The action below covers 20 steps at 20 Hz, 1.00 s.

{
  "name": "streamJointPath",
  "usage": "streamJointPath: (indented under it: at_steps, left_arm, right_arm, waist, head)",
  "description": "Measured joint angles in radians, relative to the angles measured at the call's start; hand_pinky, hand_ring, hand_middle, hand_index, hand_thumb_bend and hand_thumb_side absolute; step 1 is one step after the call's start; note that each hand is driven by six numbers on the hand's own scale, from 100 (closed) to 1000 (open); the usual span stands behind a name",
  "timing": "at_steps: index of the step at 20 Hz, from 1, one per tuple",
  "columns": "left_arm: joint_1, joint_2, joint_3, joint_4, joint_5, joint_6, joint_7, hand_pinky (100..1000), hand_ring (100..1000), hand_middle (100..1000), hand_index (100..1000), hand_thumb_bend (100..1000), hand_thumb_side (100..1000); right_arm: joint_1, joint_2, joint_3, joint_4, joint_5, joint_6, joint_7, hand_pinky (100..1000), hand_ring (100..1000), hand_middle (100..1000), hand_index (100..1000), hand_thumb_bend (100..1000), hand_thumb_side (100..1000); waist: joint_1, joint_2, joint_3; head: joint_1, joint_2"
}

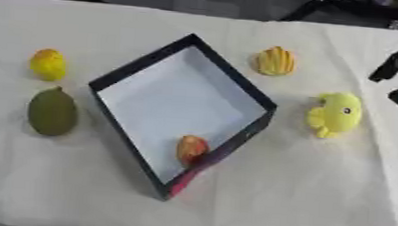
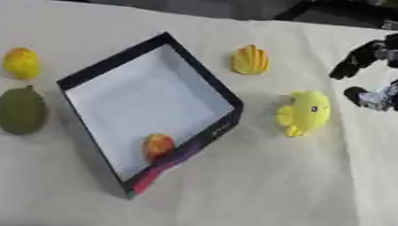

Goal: Pick up objects on the table and place them in the box.

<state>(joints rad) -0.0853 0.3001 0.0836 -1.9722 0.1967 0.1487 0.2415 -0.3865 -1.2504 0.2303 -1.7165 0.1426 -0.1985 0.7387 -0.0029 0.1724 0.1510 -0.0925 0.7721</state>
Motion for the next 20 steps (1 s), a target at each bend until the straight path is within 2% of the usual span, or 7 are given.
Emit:
streamJointPath:
  at_steps: [3,4,5,6,8,12,20]
  left_arm:
    - [0.000,0.000,0.000,0.000,0.000,0.000,0.000,879,728,743,835,135,926]
    - [0.000,0.000,0.000,0.000,-0.001,0.001,-0.001,879,728,743,835,135,926]
    - [0.000,-0.001,-0.001,0.000,-0.001,0.001,-0.002,879,728,743,835,135,926]
    - [-0.001,-0.001,-0.001,0.000,-0.001,0.001,-0.002,879,728,743,835,135,927]
    - [-0.002,-0.001,-0.001,0.000,-0.001,0.002,-0.002,879,728,743,835,135,928]
    - [-0.003,-0.002,-0.001,0.000,-0.002,0.002,-0.003,879,728,743,835,135,930]
    - [-0.004,-0.004,-0.001,0.000,-0.004,0.006,-0.007,879,728,743,834,135,934]
  right_arm:
    - [-0.001,0.001,0.020,0.005,0.027,0.004,-0.027,906,858,824,902,100,568]
    - [-0.002,0.002,0.027,0.007,0.039,0.006,-0.040,912,865,830,902,100,446]
    - [-0.002,0.005,0.035,0.010,0.052,0.008,-0.054,915,870,832,903,100,444]
    - [-0.005,0.008,0.042,0.012,0.066,0.010,-0.066,923,878,829,905,229,513]
    - [-0.010,0.012,0.057,0.018,0.100,0.010,-0.087,924,879,829,906,337,543]
    - [-0.016,0.027,0.086,0.036,0.155,0.015,-0.118,928,876,825,903,327,525]
    - [-0.048,0.066,0.128,0.088,0.201,0.037,-0.153,927,879,832,912,366,514]
  waist:
    - [0.000,0.003,0.005]
    - [0.000,0.004,0.006]
    - [0.000,0.006,0.007]
    - [0.000,0.007,0.009]
    - [0.000,0.011,0.012]
    - [0.000,0.016,0.016]
    - [0.000,0.032,0.024]
  head:
    - [-0.001,0.000]
    - [-0.002,0.000]
    - [-0.004,0.000]
    - [-0.005,0.000]
    - [-0.008,0.000]
    - [-0.010,0.000]
    - [-0.018,0.000]
